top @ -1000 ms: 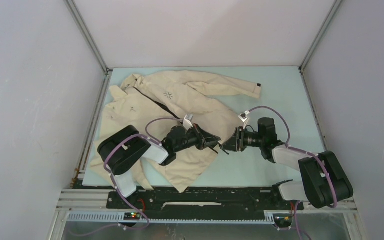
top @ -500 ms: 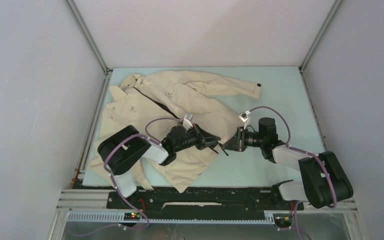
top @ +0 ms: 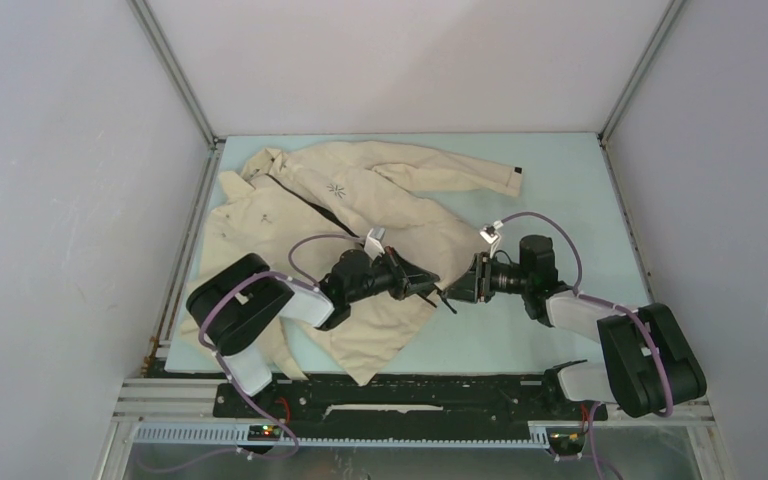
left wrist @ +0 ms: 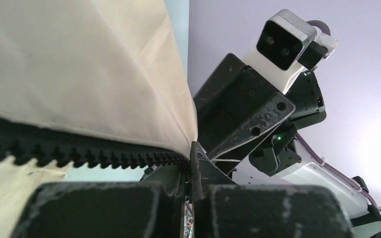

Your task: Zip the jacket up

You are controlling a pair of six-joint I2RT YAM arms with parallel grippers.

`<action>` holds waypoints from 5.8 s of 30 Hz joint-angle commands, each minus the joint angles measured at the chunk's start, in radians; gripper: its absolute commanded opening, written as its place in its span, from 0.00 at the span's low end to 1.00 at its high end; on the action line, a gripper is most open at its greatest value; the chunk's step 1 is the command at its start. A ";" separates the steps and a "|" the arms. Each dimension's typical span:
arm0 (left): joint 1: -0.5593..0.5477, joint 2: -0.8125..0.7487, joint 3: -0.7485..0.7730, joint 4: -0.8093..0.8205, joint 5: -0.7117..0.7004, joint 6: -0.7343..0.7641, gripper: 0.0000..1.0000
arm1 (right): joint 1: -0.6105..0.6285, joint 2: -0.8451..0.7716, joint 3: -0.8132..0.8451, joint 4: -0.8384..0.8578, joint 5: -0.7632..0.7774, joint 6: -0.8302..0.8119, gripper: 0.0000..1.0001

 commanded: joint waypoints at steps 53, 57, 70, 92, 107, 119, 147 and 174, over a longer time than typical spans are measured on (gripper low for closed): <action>0.000 -0.087 0.007 -0.044 0.073 0.050 0.00 | -0.042 0.117 -0.027 0.519 -0.124 0.355 0.48; 0.000 -0.105 0.000 -0.071 0.068 0.076 0.00 | -0.028 0.128 -0.002 0.471 -0.131 0.324 0.46; -0.001 -0.117 0.014 -0.102 0.073 0.106 0.00 | -0.009 0.168 0.014 0.469 -0.159 0.310 0.26; 0.010 -0.630 -0.034 -0.894 -0.041 0.775 0.85 | -0.051 0.192 0.021 0.505 -0.090 0.418 0.00; -0.015 -0.385 0.194 -0.845 0.150 1.288 0.68 | -0.110 0.445 0.010 1.030 -0.081 0.990 0.00; -0.068 -0.248 0.241 -0.845 0.176 1.515 0.58 | -0.167 0.449 0.007 1.031 -0.080 1.078 0.00; 0.086 0.085 0.538 -1.259 0.411 2.075 0.63 | -0.242 0.425 0.020 1.035 -0.172 1.016 0.00; 0.012 -0.006 0.235 -0.821 0.166 1.974 0.19 | -0.233 0.396 0.003 1.033 -0.166 0.970 0.00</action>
